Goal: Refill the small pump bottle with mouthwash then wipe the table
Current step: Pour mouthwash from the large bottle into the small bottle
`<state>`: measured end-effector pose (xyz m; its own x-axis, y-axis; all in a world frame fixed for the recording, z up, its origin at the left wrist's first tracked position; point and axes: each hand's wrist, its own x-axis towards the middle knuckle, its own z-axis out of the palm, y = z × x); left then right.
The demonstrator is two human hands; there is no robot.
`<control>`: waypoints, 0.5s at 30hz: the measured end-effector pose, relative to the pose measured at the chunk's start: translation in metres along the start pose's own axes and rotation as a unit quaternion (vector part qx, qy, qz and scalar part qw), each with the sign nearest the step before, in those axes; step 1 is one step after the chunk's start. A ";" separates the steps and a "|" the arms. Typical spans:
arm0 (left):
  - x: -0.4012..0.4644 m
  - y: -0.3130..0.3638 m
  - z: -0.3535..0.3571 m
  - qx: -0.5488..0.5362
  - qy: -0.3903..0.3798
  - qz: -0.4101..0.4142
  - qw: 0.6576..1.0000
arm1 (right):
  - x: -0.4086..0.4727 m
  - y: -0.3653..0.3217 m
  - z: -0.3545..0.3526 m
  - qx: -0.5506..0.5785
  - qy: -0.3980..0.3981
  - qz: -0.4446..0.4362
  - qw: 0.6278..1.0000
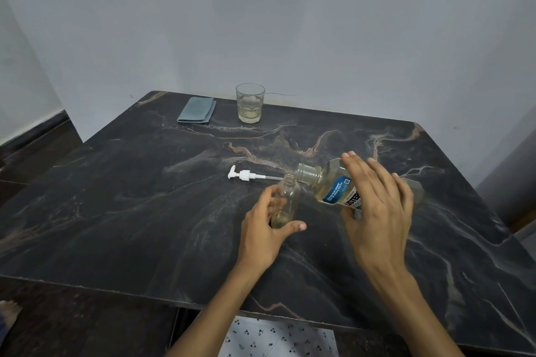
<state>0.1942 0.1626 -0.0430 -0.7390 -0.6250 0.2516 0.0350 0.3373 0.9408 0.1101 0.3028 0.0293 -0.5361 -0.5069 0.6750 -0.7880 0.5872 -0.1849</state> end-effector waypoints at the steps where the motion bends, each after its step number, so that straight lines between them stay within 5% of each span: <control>1: 0.000 0.000 0.000 0.000 0.000 0.000 1.000 | 0.000 0.000 0.000 0.000 -0.001 0.000 1.000; 15: -0.001 0.004 0.000 -0.004 0.001 -0.002 1.000 | 0.001 -0.002 -0.003 -0.001 0.002 -0.002 1.000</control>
<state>0.1953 0.1649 -0.0398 -0.7381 -0.6271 0.2489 0.0383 0.3294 0.9434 0.1118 0.3033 0.0322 -0.5323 -0.5067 0.6781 -0.7891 0.5872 -0.1807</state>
